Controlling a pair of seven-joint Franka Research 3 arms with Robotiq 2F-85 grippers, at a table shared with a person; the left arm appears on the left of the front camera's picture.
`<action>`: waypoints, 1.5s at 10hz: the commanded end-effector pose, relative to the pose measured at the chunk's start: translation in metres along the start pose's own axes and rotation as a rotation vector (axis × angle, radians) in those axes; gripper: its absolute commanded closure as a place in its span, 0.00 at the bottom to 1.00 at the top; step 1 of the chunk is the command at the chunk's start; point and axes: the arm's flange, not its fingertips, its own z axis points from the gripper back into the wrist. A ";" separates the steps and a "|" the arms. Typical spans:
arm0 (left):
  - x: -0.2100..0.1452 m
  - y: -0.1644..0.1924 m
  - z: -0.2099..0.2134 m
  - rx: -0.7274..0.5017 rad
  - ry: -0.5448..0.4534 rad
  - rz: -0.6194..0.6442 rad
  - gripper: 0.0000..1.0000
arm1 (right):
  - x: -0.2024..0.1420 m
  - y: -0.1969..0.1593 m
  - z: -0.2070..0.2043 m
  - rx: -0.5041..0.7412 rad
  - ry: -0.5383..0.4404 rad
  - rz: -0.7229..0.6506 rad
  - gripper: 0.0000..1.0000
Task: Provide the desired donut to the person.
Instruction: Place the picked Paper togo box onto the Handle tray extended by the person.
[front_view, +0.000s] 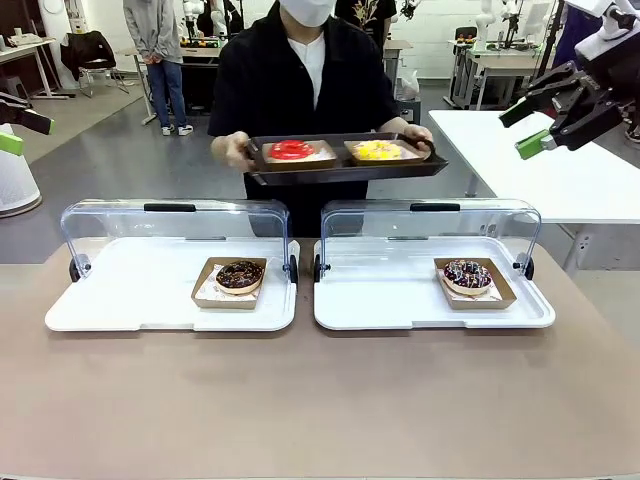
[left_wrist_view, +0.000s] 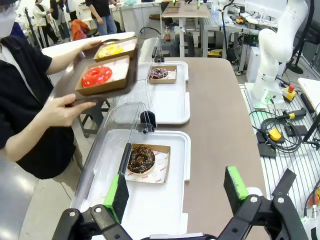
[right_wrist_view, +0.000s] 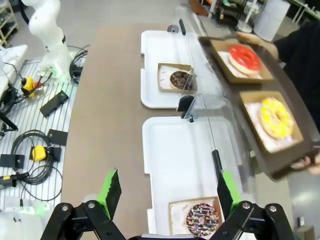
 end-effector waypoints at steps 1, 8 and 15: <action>0.000 -0.001 0.001 0.003 -0.009 -0.003 0.00 | -0.010 -0.016 0.024 0.054 -0.204 -0.082 0.00; 0.000 -0.001 0.001 0.003 -0.009 -0.003 0.00 | -0.118 -0.036 0.099 0.002 -0.400 -0.312 0.00; 0.000 -0.001 0.001 0.003 -0.009 -0.003 0.00 | -0.144 -0.020 0.099 0.077 -0.397 -0.258 0.00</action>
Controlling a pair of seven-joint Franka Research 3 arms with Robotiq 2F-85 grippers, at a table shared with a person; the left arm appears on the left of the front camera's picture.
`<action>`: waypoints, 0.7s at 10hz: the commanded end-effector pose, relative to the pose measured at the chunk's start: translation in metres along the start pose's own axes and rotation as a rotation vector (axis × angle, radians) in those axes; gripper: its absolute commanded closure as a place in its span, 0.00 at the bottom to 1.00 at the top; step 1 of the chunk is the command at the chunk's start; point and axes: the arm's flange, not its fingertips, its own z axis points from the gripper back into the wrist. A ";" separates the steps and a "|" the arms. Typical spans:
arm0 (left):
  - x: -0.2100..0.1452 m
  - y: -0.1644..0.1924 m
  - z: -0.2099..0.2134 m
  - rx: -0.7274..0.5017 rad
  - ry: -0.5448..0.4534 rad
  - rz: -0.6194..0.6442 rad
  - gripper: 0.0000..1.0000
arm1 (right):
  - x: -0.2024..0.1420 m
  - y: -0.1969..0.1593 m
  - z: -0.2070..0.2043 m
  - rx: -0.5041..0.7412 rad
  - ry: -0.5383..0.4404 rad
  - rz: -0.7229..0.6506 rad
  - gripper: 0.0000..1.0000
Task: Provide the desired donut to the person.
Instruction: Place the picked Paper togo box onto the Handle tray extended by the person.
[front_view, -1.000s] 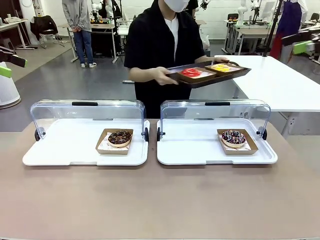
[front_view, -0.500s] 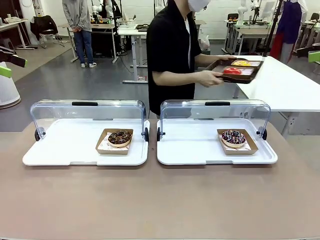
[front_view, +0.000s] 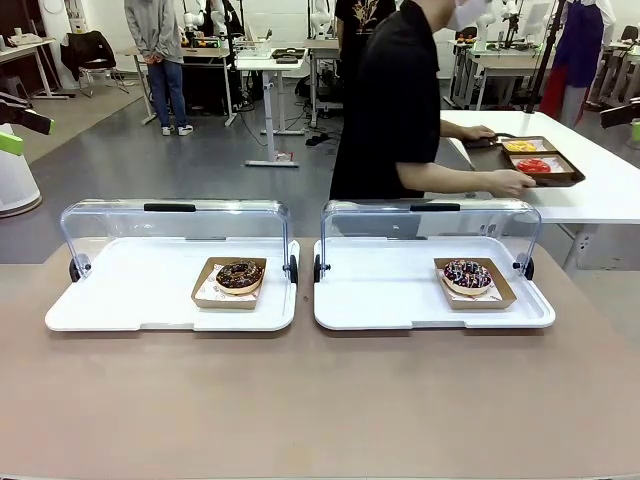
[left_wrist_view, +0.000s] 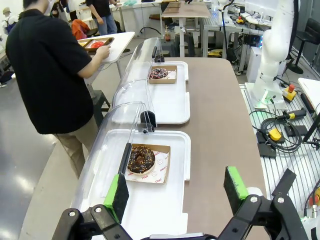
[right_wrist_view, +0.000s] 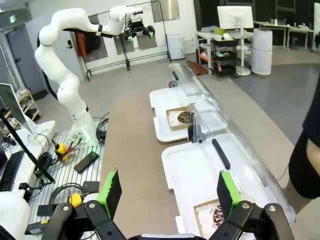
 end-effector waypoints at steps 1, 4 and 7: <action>0.000 -0.001 0.001 0.002 -0.009 -0.004 0.00 | 0.002 -0.006 0.000 0.000 -0.001 0.032 0.00; 0.000 -0.001 0.001 0.002 -0.009 -0.004 0.00 | 0.000 0.000 0.000 0.000 0.000 0.000 0.00; 0.000 -0.001 0.001 0.002 -0.009 -0.004 0.00 | 0.000 0.000 0.000 0.000 0.000 0.000 0.00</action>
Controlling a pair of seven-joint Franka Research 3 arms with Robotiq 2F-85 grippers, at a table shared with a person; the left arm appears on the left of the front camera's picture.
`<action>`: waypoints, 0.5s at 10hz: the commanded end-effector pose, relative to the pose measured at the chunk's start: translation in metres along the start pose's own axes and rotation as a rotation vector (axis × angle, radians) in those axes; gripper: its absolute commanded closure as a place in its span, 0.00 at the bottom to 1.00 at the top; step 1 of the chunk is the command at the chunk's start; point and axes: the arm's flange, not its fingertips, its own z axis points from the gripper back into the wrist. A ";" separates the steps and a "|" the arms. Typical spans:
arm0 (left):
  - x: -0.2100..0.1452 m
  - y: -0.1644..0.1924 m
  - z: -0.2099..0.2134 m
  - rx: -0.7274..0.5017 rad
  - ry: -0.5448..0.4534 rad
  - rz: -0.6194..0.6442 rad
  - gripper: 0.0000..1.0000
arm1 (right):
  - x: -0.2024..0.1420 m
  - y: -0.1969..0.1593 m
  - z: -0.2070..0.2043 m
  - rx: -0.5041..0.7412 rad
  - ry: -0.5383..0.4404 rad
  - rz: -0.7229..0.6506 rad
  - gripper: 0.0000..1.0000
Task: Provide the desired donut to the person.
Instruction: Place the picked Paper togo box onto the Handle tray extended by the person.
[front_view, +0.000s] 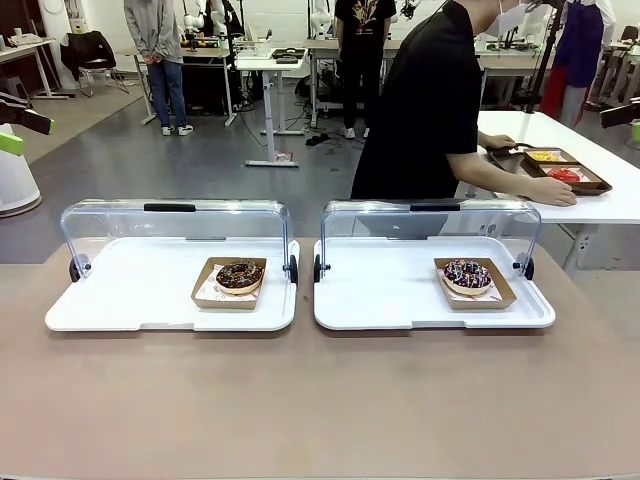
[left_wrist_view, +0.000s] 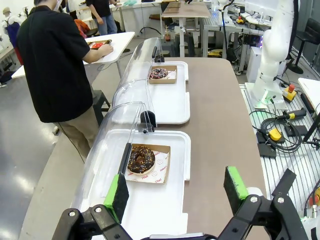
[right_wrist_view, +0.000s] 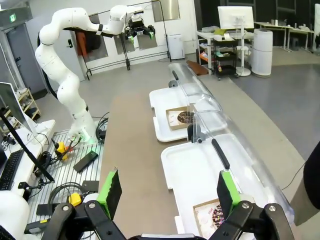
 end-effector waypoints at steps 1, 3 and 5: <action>0.000 -0.001 0.000 0.002 -0.009 -0.004 0.00 | 0.000 0.001 0.000 0.001 -0.001 -0.004 0.00; 0.000 -0.001 0.000 0.002 -0.009 -0.004 0.00 | 0.000 0.001 0.000 0.001 -0.001 -0.004 0.00; 0.000 -0.001 0.000 0.002 -0.009 -0.004 0.00 | 0.000 0.001 0.000 0.001 -0.001 -0.004 0.00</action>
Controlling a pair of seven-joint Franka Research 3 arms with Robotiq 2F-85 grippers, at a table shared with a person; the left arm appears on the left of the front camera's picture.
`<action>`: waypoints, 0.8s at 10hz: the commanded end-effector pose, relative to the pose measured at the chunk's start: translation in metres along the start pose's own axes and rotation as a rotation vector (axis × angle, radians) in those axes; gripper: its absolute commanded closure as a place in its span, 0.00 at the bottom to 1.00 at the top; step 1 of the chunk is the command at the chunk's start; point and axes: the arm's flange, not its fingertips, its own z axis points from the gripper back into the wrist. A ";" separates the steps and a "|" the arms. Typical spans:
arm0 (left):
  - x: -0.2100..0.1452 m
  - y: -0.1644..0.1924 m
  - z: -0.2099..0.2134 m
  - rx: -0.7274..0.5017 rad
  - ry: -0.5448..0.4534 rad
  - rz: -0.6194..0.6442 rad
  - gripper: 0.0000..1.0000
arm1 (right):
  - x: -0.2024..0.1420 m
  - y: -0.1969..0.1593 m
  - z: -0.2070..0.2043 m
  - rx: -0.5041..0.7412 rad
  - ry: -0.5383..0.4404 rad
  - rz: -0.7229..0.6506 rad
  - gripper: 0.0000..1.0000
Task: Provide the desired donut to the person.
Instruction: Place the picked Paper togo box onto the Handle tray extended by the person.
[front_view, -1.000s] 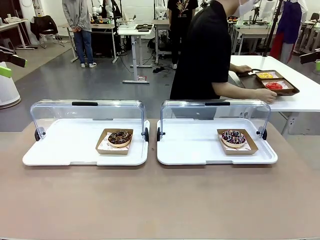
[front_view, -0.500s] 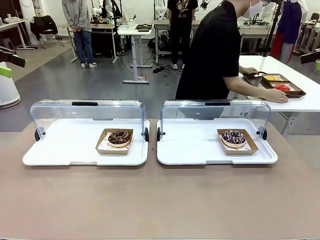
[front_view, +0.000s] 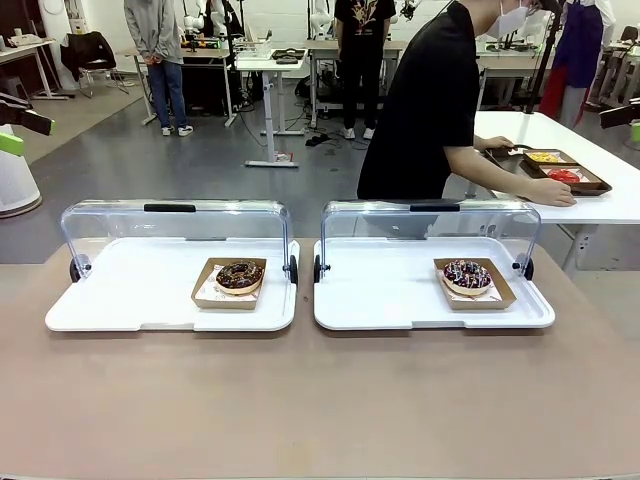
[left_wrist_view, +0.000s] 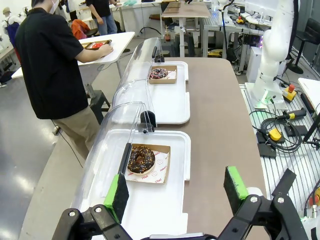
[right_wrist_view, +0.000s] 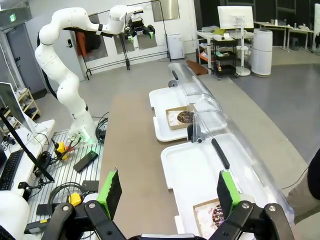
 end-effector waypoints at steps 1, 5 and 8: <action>0.000 -0.001 0.001 0.002 -0.009 -0.004 0.00 | 0.000 0.001 -0.001 0.002 -0.002 -0.004 0.00; 0.000 -0.001 0.001 0.002 -0.009 -0.004 0.00 | 0.000 0.001 -0.001 0.002 -0.002 -0.004 0.00; 0.000 -0.001 0.001 0.002 -0.009 -0.004 0.00 | 0.000 0.001 -0.001 0.002 -0.002 -0.004 0.00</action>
